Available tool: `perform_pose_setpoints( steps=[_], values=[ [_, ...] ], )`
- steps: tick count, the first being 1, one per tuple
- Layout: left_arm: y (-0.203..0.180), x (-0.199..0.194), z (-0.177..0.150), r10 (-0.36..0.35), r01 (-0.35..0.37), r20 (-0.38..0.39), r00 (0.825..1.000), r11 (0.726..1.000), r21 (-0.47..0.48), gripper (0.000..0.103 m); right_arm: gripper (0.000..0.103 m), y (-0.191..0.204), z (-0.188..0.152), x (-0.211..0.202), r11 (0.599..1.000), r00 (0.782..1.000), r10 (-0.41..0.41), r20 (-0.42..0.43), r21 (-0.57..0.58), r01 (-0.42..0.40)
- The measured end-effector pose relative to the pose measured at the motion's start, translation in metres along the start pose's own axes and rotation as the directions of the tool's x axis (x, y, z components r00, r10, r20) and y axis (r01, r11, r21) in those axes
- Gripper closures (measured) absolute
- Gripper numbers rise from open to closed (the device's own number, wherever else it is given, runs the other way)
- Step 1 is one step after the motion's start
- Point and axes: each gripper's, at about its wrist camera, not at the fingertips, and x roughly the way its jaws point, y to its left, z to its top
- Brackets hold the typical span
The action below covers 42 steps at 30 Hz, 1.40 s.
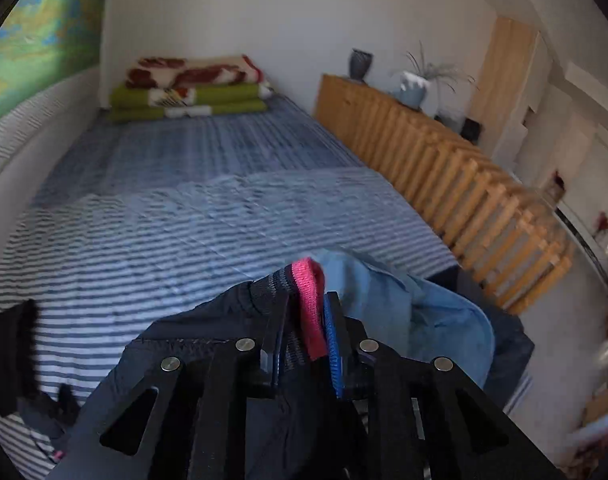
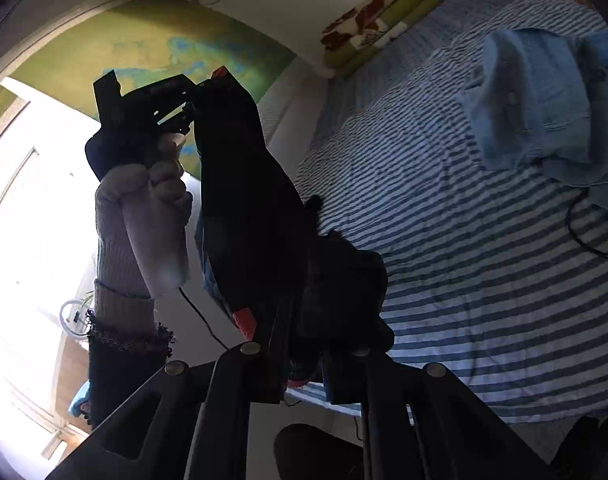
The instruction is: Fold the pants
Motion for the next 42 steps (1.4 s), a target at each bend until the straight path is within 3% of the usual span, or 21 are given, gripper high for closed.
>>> perform_pose_setpoints(
  steps=[3,5,7,9,12,16,18,21,22,24,27,31,33,34,35,36,37,39,42],
  values=[
    [-0.051,0.052,-0.006,-0.088,0.09,-0.08,0.993,0.996,0.027,0.076,0.072,-0.063,0.011,-0.028,0.966,0.968,-0.25,-0.027,0.064,0.252],
    [-0.065,0.061,-0.011,-0.089,0.096,-0.086,0.992,0.993,0.073,0.063,0.072,-0.103,0.01,-0.043,0.945,0.952,-0.296,-0.075,0.125,0.304],
    [-0.061,0.049,-0.016,-0.035,0.041,-0.057,0.998,0.993,0.113,0.057,0.071,-0.127,0.01,-0.047,0.937,0.947,-0.295,-0.128,0.156,0.313],
    [-0.029,0.02,-0.023,0.014,-0.013,-0.012,1.0,0.993,0.117,0.05,0.07,-0.137,0.009,-0.051,0.943,0.952,-0.273,-0.141,0.154,0.294],
    [0.051,-0.021,-0.049,0.127,-0.129,0.031,0.991,0.989,0.073,0.038,0.069,-0.146,0.01,-0.05,0.955,0.959,-0.23,-0.163,0.153,0.255],
    [0.181,-0.046,-0.106,0.286,-0.29,-0.062,0.956,0.954,-0.077,0.038,0.068,-0.152,0.008,-0.064,0.965,0.961,-0.196,-0.197,0.134,0.224],
    [0.239,-0.055,-0.137,0.302,-0.317,-0.107,0.947,0.93,-0.185,0.038,0.067,-0.153,0.008,-0.076,0.963,0.958,-0.214,-0.191,0.121,0.24],
    [0.307,-0.066,-0.181,0.28,-0.311,-0.139,0.95,0.892,-0.328,0.038,0.067,-0.133,0.016,-0.095,0.946,0.942,-0.315,-0.118,0.046,0.322],
    [0.322,-0.066,-0.193,0.269,-0.306,-0.151,0.951,0.882,-0.359,0.038,0.066,-0.123,0.023,-0.099,0.937,0.933,-0.348,-0.09,0.001,0.35],
    [0.334,-0.056,-0.213,0.257,-0.308,-0.182,0.949,0.875,-0.372,0.037,0.053,-0.102,0.038,-0.095,0.915,0.915,-0.401,-0.039,-0.06,0.399],
    [0.341,-0.032,-0.233,0.245,-0.312,-0.211,0.946,0.865,-0.394,0.034,0.046,-0.088,0.065,-0.066,0.908,0.915,-0.403,-0.005,-0.124,0.399],
    [0.352,-0.012,-0.25,0.222,-0.306,-0.229,0.948,0.835,-0.457,0.03,0.046,-0.098,0.105,-0.006,0.842,0.859,-0.512,0.025,-0.186,0.507],
    [0.353,-0.002,-0.258,0.171,-0.258,-0.216,0.961,0.833,-0.489,0.032,0.046,-0.109,0.12,0.014,0.835,0.85,-0.527,0.021,-0.173,0.522],
    [0.35,-0.001,-0.259,0.169,-0.255,-0.215,0.962,0.839,-0.48,0.039,0.046,-0.115,0.128,0.028,0.838,0.85,-0.527,0.007,-0.161,0.521],
    [0.345,-0.001,-0.26,0.185,-0.269,-0.218,0.958,0.847,-0.46,0.059,0.046,-0.121,0.135,0.041,0.841,0.85,-0.527,-0.01,-0.15,0.52],
    [0.342,-0.002,-0.261,0.193,-0.277,-0.225,0.955,0.853,-0.443,0.072,0.046,-0.125,0.14,0.051,0.838,0.846,-0.533,-0.019,-0.149,0.524],
    [0.34,-0.003,-0.262,0.164,-0.249,-0.22,0.962,0.859,-0.448,0.101,0.046,-0.128,0.145,0.062,0.826,0.834,-0.551,-0.019,-0.158,0.542],
    [0.336,-0.01,-0.262,0.138,-0.213,-0.189,0.972,0.861,-0.462,0.103,0.046,-0.136,0.154,0.077,0.793,0.804,-0.594,-0.002,-0.171,0.585],
    [0.33,-0.02,-0.254,0.148,-0.204,-0.156,0.977,0.869,-0.45,0.103,0.046,-0.153,0.162,0.097,0.807,0.812,-0.582,-0.039,-0.146,0.572]
  ],
)
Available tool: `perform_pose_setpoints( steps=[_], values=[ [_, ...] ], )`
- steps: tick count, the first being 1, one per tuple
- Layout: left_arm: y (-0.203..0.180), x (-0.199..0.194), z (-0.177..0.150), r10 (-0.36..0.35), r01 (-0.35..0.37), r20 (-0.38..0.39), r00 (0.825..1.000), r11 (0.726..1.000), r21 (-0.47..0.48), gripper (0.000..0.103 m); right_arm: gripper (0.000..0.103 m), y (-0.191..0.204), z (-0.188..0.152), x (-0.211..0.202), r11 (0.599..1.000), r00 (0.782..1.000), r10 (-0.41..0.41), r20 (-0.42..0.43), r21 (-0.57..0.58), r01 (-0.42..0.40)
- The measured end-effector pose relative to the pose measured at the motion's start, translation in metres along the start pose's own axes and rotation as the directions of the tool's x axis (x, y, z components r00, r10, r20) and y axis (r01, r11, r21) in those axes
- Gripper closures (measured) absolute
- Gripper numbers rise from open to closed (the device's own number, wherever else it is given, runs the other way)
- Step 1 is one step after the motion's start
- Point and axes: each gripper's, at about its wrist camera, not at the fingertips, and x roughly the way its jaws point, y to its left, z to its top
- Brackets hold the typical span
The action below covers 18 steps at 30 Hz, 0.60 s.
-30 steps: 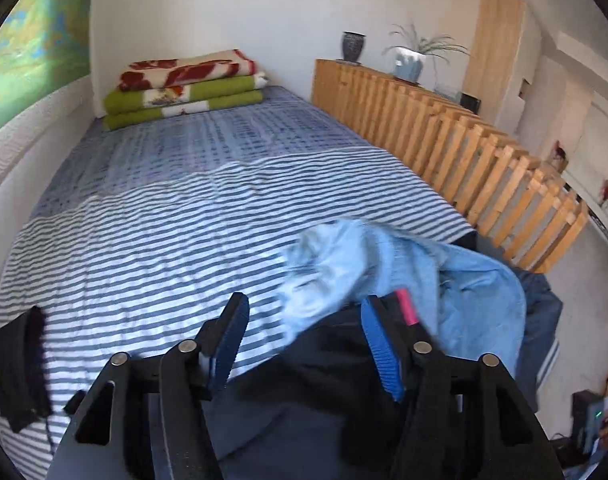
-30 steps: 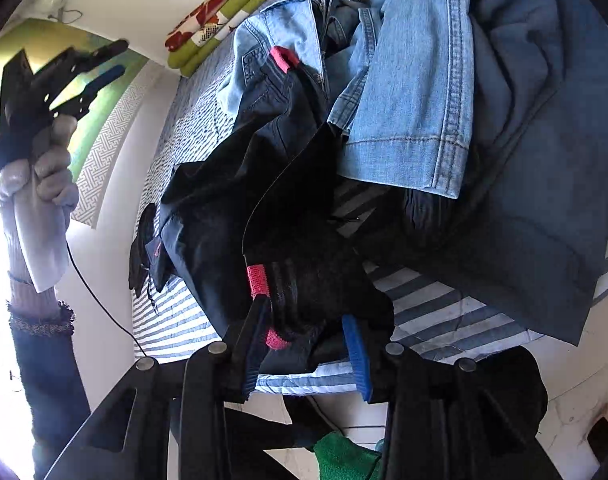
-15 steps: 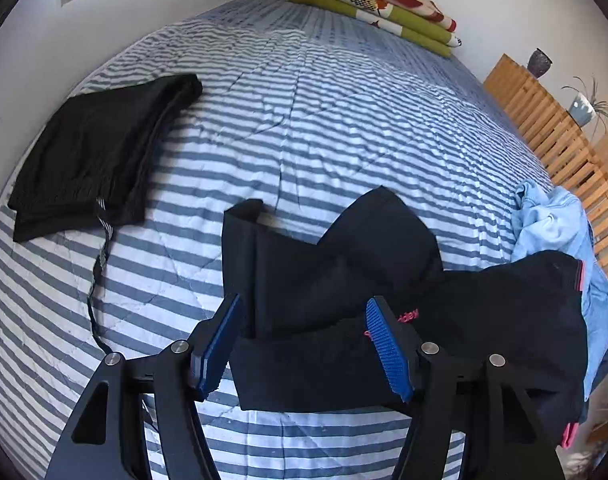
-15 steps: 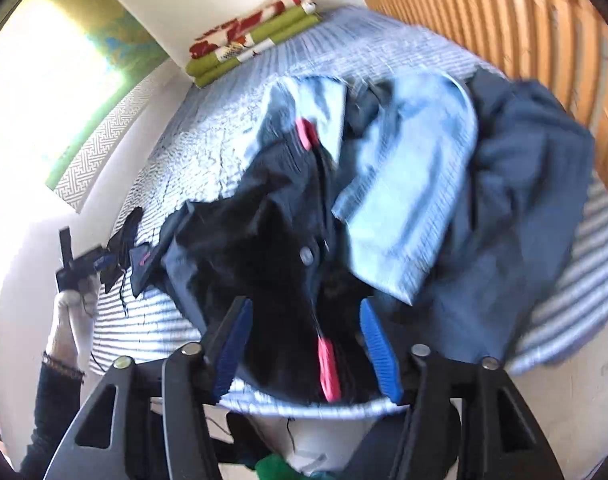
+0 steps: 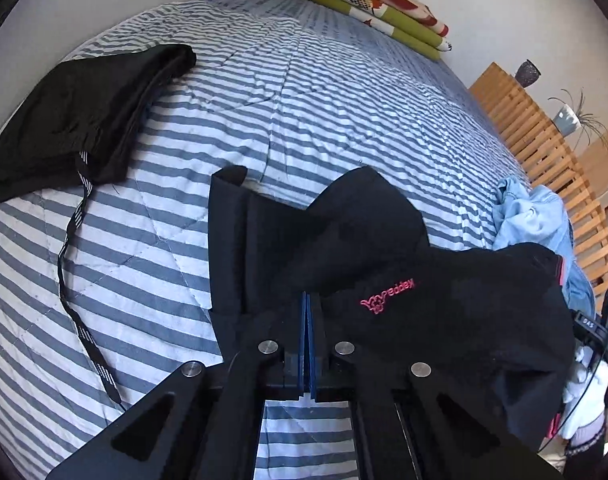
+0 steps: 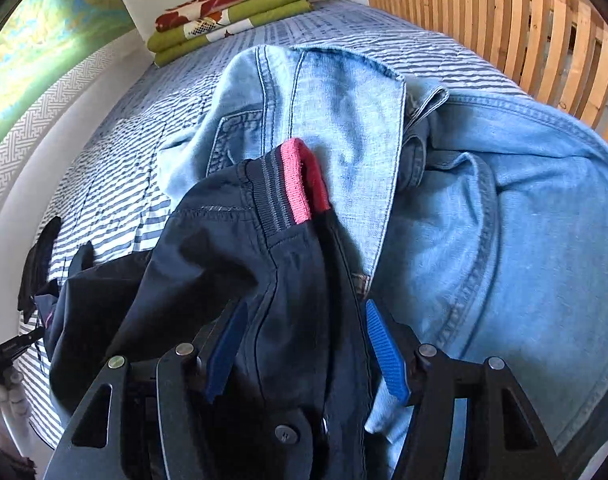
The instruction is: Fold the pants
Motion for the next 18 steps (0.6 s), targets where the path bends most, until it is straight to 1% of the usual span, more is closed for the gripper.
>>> perform_pose_setpoints(
  steps=[1,3,5,6,7,8,9,10,11,13,14,16,17,18],
  values=[
    [-0.002,-0.005,0.002,-0.015,0.015,0.008,1.0,1.0,-0.004,0.103,0.048,-0.002,0.001,0.004,1.0,1.0,0.003,-0.005,0.009,-0.003],
    [-0.006,-0.014,0.006,-0.009,0.009,0.039,0.999,1.0,0.011,0.103,0.084,-0.004,0.001,0.007,1.0,1.0,0.007,-0.01,0.005,-0.007],
    [-0.01,-0.025,0.007,0.008,-0.011,0.082,0.997,0.999,0.038,0.103,0.093,-0.006,0.0,-0.002,0.998,0.998,0.06,0.006,0.004,-0.06],
    [-0.01,-0.03,0.005,0.011,-0.014,0.094,0.996,0.999,0.033,0.1,0.094,-0.006,0.001,-0.007,0.998,0.997,0.067,0.025,-0.011,-0.067],
    [-0.009,-0.033,0.001,-0.007,0.004,0.086,0.996,0.999,0.032,0.077,0.094,-0.004,0.0,-0.016,0.998,0.997,0.063,0.044,-0.034,-0.061],
    [-0.009,-0.033,-0.002,-0.022,0.019,0.067,0.998,0.999,0.037,0.038,0.095,-0.003,0.0,-0.021,0.997,0.996,0.058,0.062,-0.051,-0.055],
    [-0.012,-0.035,-0.009,-0.02,0.016,0.074,0.997,0.998,0.055,0.027,0.096,-0.003,-0.001,-0.028,0.997,0.995,0.061,0.081,-0.061,-0.056],
    [-0.017,-0.037,-0.017,-0.005,-0.006,0.096,0.995,0.994,0.106,0.023,0.096,-0.004,-0.001,-0.038,0.996,0.993,0.067,0.102,-0.066,-0.06],
    [-0.028,-0.035,-0.024,0.031,-0.05,0.103,0.994,0.981,0.185,0.023,0.096,-0.007,0.0,-0.047,0.996,0.99,0.073,0.125,-0.063,-0.065],
    [-0.053,-0.023,-0.038,0.11,-0.139,0.103,0.989,0.928,0.346,0.023,0.096,-0.014,0.003,-0.063,0.996,0.983,0.081,0.165,-0.042,-0.076],
    [-0.062,-0.014,-0.043,0.125,-0.15,0.087,0.988,0.904,0.4,0.023,0.096,-0.016,0.006,-0.068,0.996,0.98,0.088,0.177,-0.03,-0.084],
    [-0.076,0.007,-0.049,0.163,-0.167,0.051,0.985,0.869,0.465,0.023,0.096,-0.021,0.01,-0.081,0.995,0.976,0.102,0.19,-0.019,-0.101],
    [-0.079,0.018,-0.05,0.189,-0.187,0.047,0.981,0.852,0.49,0.023,0.097,-0.021,0.011,-0.085,0.995,0.975,0.102,0.195,-0.018,-0.1],
    [-0.081,0.026,-0.05,0.227,-0.221,0.053,0.973,0.83,0.511,0.026,0.096,-0.023,0.011,-0.088,0.995,0.974,0.101,0.202,-0.013,-0.101]
  ],
)
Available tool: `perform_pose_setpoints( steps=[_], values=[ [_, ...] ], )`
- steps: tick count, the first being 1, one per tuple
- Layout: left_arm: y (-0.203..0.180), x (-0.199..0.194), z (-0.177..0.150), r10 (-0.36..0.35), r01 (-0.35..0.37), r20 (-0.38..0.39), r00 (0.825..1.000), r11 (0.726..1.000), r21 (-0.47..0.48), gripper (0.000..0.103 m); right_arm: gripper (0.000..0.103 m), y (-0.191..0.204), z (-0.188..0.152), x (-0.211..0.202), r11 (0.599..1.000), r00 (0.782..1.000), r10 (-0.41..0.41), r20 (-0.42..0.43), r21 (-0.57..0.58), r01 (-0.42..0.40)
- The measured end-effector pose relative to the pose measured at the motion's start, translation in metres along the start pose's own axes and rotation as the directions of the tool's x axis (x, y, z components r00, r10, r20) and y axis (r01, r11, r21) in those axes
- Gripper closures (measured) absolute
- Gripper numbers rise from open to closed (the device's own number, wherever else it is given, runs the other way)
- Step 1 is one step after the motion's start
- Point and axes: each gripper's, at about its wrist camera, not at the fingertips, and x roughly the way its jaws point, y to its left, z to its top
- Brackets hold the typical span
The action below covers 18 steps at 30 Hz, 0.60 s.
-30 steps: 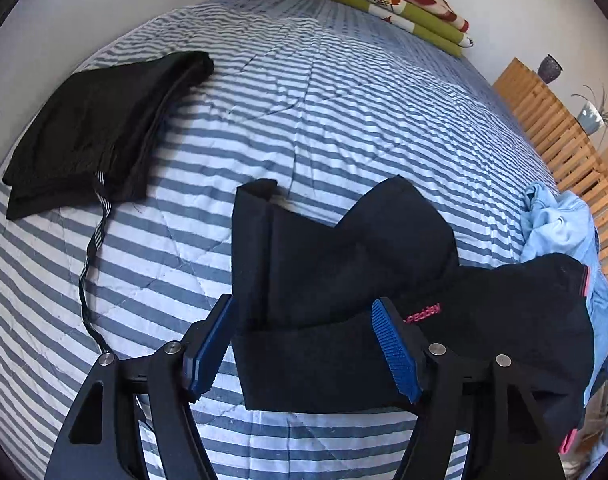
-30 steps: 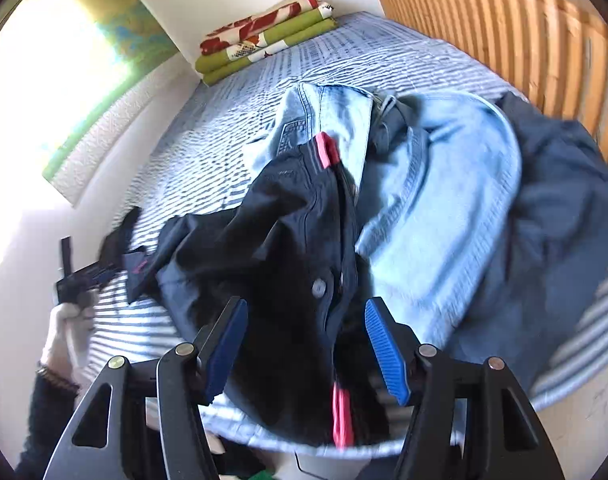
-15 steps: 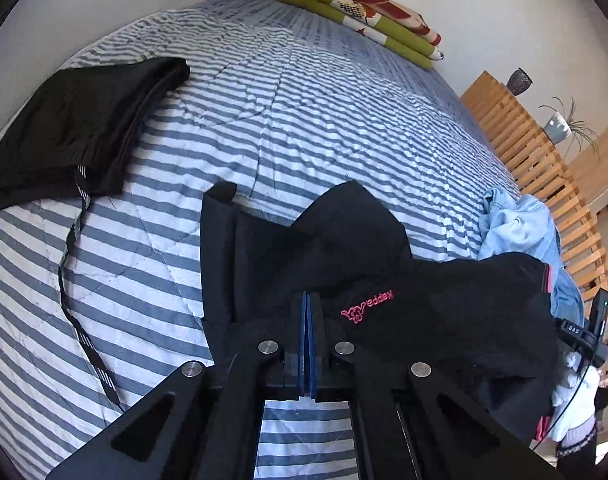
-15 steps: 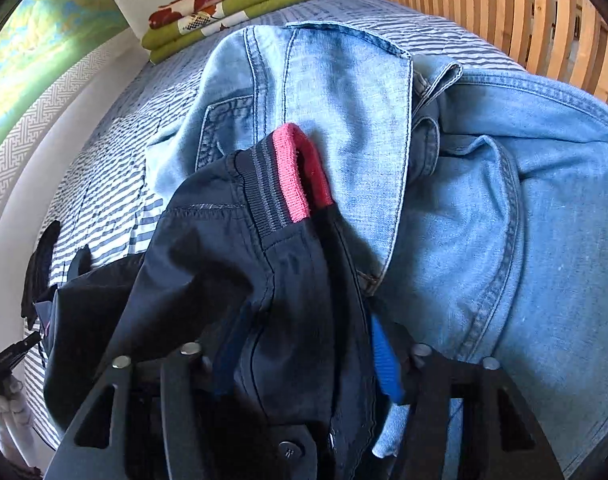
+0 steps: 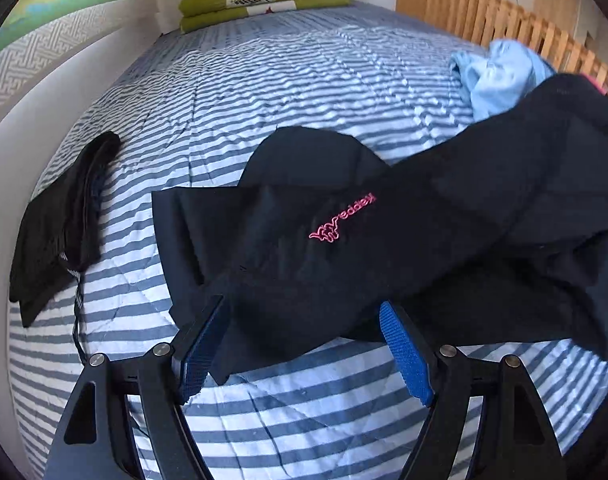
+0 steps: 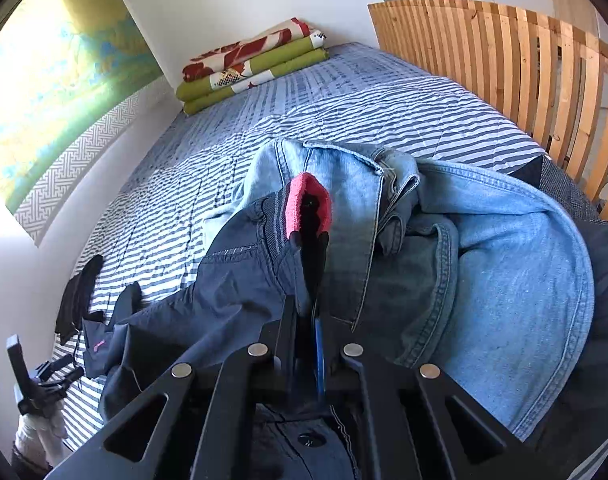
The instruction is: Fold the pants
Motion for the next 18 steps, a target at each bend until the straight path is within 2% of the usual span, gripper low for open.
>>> perform_pose_setpoints(
  steps=[1,2,4,5,7,9,10,11,13,15,16,18],
  values=[
    [0.0,0.007,0.003,0.03,-0.03,-0.007,1.0,1.0,0.01,0.053,0.096,0.0,0.001,-0.003,1.0,1.0,0.002,0.006,0.005,-0.002],
    [0.002,0.013,0.006,0.039,-0.039,-0.023,0.999,0.999,-0.001,0.091,0.097,0.001,0.002,-0.005,1.0,1.0,0.004,0.01,0.007,-0.004],
    [0.013,0.014,0.019,0.01,-0.012,-0.028,1.0,0.998,-0.069,0.097,0.097,0.001,0.003,-0.012,1.0,1.0,0.004,0.023,0.002,-0.004],
    [0.017,0.011,0.028,0.002,-0.003,-0.013,1.0,0.997,-0.076,0.099,0.097,0.001,0.003,-0.016,1.0,1.0,0.002,0.031,-0.001,-0.002],
    [0.018,0.0,0.054,0.033,-0.03,0.042,0.999,0.998,-0.058,0.099,0.097,0.004,0.006,-0.023,1.0,0.999,0.0,0.05,-0.013,0.001],
    [0.02,-0.011,0.087,0.046,-0.039,0.1,0.994,0.997,-0.069,0.095,0.097,0.007,0.009,-0.03,0.999,0.997,-0.014,0.081,-0.037,0.017],
    [0.023,-0.013,0.103,0.042,-0.031,0.119,0.992,0.996,-0.088,0.088,0.097,0.01,0.012,-0.034,0.998,0.994,-0.033,0.107,-0.05,0.039],
    [0.026,-0.013,0.119,0.033,-0.02,0.12,0.992,0.993,-0.114,0.057,0.097,0.011,0.016,-0.037,0.996,0.989,-0.057,0.138,-0.057,0.065],
    [0.038,-0.015,0.138,0.034,-0.009,0.129,0.991,0.982,-0.188,0.021,0.097,0.009,0.024,-0.04,0.991,0.974,-0.12,0.194,-0.038,0.129],
    [0.046,-0.02,0.137,0.011,0.024,0.149,0.989,0.973,-0.23,0.02,0.097,0.001,0.032,-0.036,0.975,0.948,-0.216,0.233,-0.004,0.223],
    [0.049,-0.016,0.132,-0.003,0.034,0.13,0.991,0.971,-0.236,0.02,0.096,-0.005,0.034,-0.032,0.965,0.939,-0.259,0.226,0.011,0.263],
    [0.054,-0.002,0.116,0.005,0.007,0.056,0.998,0.977,-0.215,0.02,0.093,-0.02,0.037,-0.02,0.962,0.95,-0.273,0.152,0.021,0.273]
  ],
)
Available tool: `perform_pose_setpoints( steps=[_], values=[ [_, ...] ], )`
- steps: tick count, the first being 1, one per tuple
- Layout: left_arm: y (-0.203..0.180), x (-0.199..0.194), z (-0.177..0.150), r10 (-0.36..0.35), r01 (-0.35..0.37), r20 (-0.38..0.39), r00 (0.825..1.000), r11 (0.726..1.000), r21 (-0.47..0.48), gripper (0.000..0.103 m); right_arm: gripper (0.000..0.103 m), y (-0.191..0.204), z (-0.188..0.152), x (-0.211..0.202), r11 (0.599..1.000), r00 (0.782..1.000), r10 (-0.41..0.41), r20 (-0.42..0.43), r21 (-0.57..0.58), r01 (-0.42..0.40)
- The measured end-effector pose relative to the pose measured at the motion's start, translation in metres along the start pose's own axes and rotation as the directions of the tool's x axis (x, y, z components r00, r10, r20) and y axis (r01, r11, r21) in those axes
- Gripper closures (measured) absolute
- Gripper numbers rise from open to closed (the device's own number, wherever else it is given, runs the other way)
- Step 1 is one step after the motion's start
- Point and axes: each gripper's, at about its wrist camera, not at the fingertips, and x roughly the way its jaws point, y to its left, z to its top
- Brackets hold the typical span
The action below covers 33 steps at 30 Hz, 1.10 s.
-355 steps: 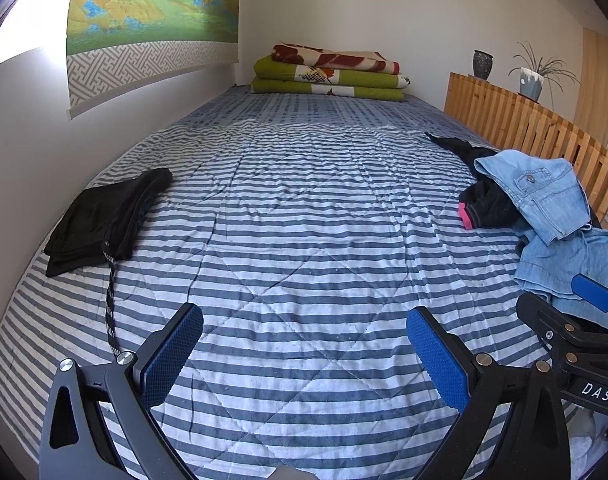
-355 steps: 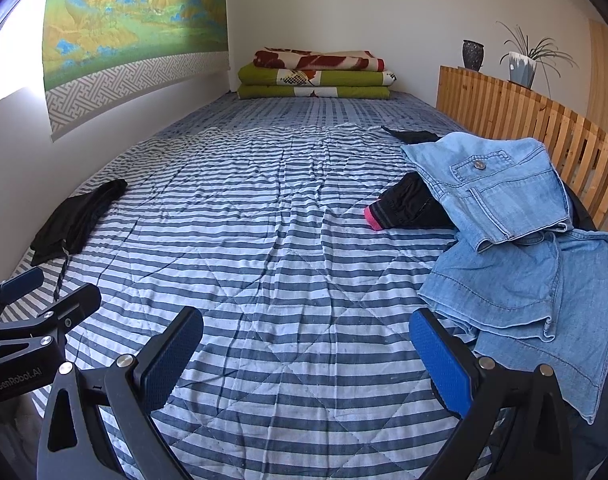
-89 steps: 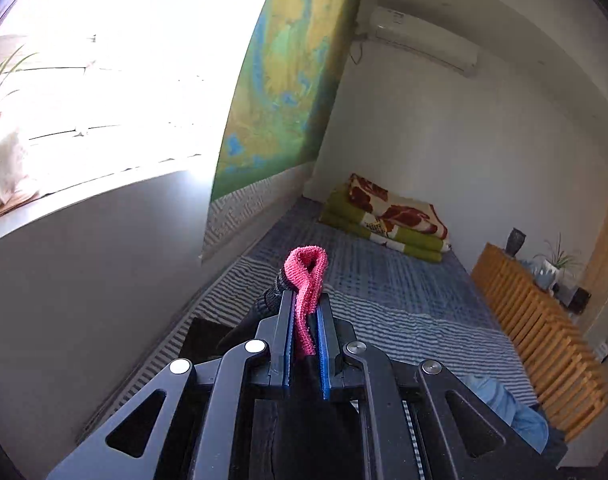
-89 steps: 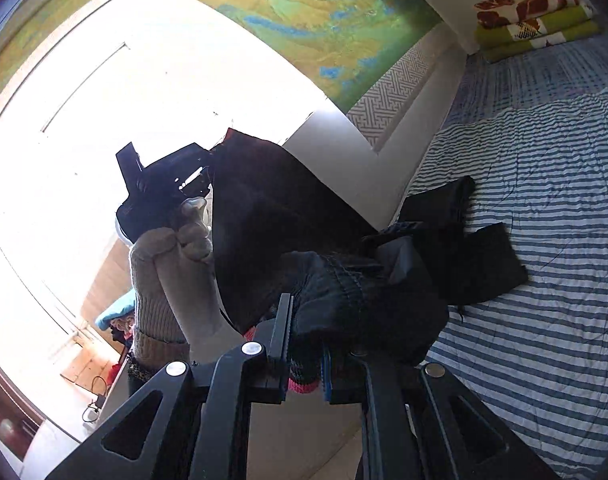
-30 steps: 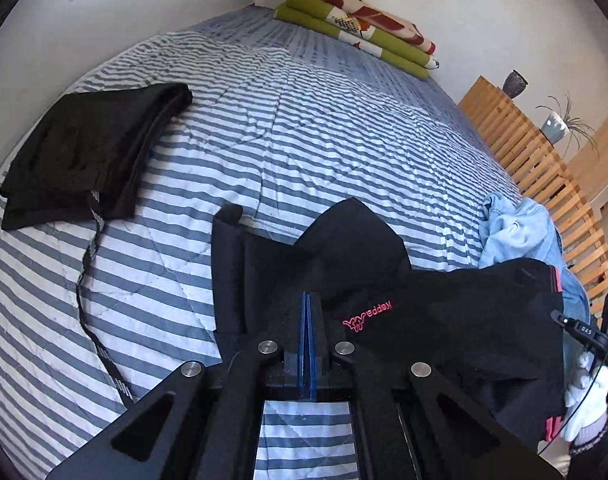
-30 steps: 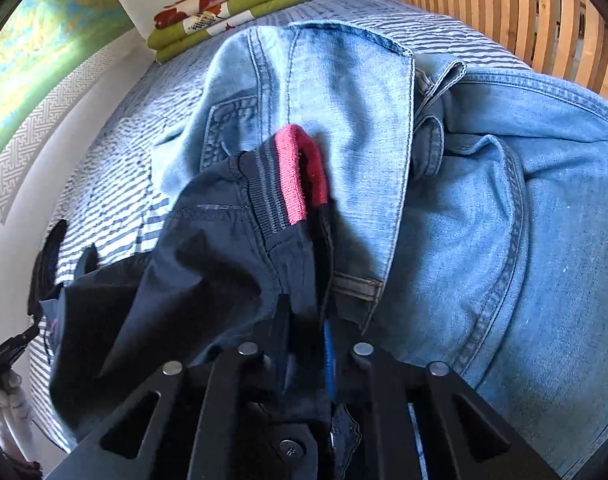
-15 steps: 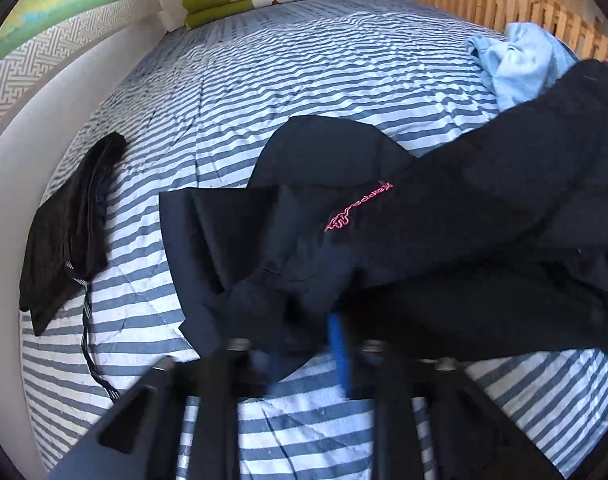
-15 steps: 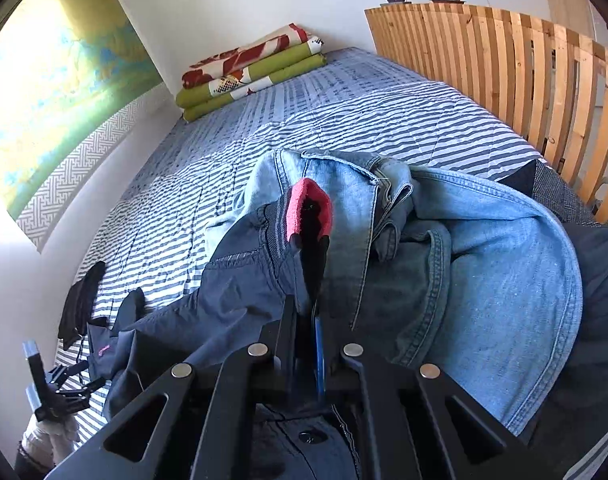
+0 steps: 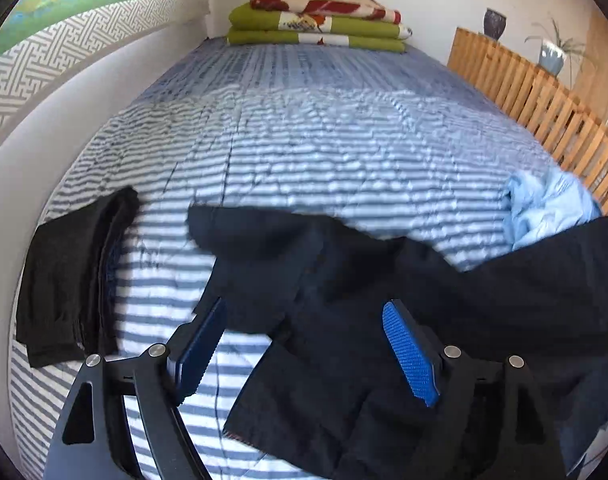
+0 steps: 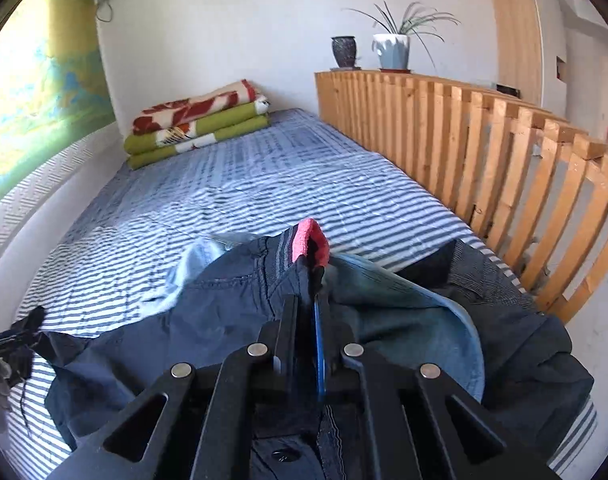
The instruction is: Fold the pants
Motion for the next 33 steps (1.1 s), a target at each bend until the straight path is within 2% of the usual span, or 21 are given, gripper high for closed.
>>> perform_pose_setpoints(
  steps=[2,5,6,8,9,10,11,12,14,15,17,20,22,25,26,27,28,30,33],
  values=[
    [0.008,0.017,-0.023,0.016,-0.015,-0.076,0.997,1.0,0.016,0.02,0.091,-0.015,-0.003,0.002,0.999,0.998,0.034,-0.044,0.015,-0.034],
    [0.025,0.044,-0.055,-0.008,-0.001,-0.174,0.985,0.999,-0.05,0.02,0.069,-0.037,-0.015,-0.012,0.995,0.993,0.094,-0.067,0.03,-0.092],
    [0.028,0.052,-0.063,-0.013,-0.003,-0.194,0.981,0.997,-0.078,0.02,0.066,-0.044,-0.022,-0.019,0.993,0.99,0.118,-0.077,0.028,-0.116],
    [0.032,0.062,-0.078,-0.033,0.006,-0.209,0.977,0.991,-0.131,0.021,0.062,-0.054,-0.041,-0.03,0.989,0.981,0.147,-0.127,0.007,-0.147],
    [0.032,0.063,-0.085,-0.032,0.003,-0.19,0.981,0.988,-0.153,0.021,0.062,-0.059,-0.054,-0.035,0.988,0.977,0.15,-0.153,-0.006,-0.153],
    [0.031,0.059,-0.089,-0.017,-0.009,-0.151,0.988,0.986,-0.169,0.026,0.062,-0.064,-0.067,-0.04,0.988,0.973,0.152,-0.177,-0.013,-0.157],
    [0.029,0.056,-0.092,-0.005,-0.017,-0.124,0.992,0.983,-0.18,0.044,0.061,-0.071,-0.083,-0.044,0.987,0.968,0.151,-0.201,-0.016,-0.157],
    [0.028,0.052,-0.094,-0.008,-0.012,-0.102,0.995,0.98,-0.201,0.053,0.058,-0.078,-0.098,-0.048,0.988,0.962,0.149,-0.23,-0.015,-0.157],
    [0.029,0.046,-0.097,-0.085,0.062,-0.085,0.993,0.967,-0.249,0.096,0.055,-0.088,-0.126,-0.054,0.987,0.95,0.152,-0.274,-0.001,-0.159],
    [0.027,0.041,-0.099,-0.098,0.073,-0.082,0.992,0.962,-0.264,0.096,0.055,-0.092,-0.138,-0.056,0.988,0.947,0.149,-0.285,0.008,-0.153],
    [0.02,0.026,-0.103,-0.063,0.047,-0.058,0.996,0.97,-0.238,0.097,0.055,-0.098,-0.158,-0.059,0.988,0.941,0.156,-0.301,0.033,-0.153],
    [0.027,-0.001,-0.115,-0.067,0.058,-0.027,0.997,0.966,-0.251,0.097,0.055,-0.1,-0.177,-0.06,0.983,0.933,0.18,-0.312,0.077,-0.164],
    [0.042,-0.023,-0.124,-0.084,0.08,-0.003,0.996,0.954,-0.288,0.097,0.055,-0.092,-0.184,-0.058,0.984,0.931,0.179,-0.319,0.051,-0.171],
    [0.063,-0.06,-0.146,-0.102,0.109,0.038,0.994,0.941,-0.319,0.097,0.055,-0.076,-0.191,-0.048,0.99,0.933,0.119,-0.339,-0.031,-0.137],
    [0.069,-0.074,-0.153,-0.09,0.102,0.05,0.995,0.941,-0.322,0.097,0.058,-0.072,-0.193,-0.044,0.992,0.933,0.093,-0.348,-0.05,-0.117],
    [0.077,-0.09,-0.162,-0.08,0.096,0.063,0.995,0.94,-0.327,0.097,0.079,-0.067,-0.195,-0.042,0.992,0.932,0.082,-0.352,-0.058,-0.109],
    [0.084,-0.105,-0.17,-0.076,0.097,0.073,0.994,0.939,-0.331,0.097,0.086,-0.063,-0.196,-0.041,0.991,0.927,0.091,-0.365,-0.058,-0.12],
    [0.096,-0.132,-0.185,-0.08,0.107,0.092,0.992,0.933,-0.343,0.097,0.093,-0.058,-0.195,-0.05,0.986,0.924,0.138,-0.355,-0.037,-0.161],
    [0.12,-0.169,-0.206,-0.039,0.076,0.11,0.993,0.93,-0.359,0.097,0.094,-0.054,-0.19,-0.081,0.967,0.915,0.245,-0.322,0.016,-0.253]
  ],
)
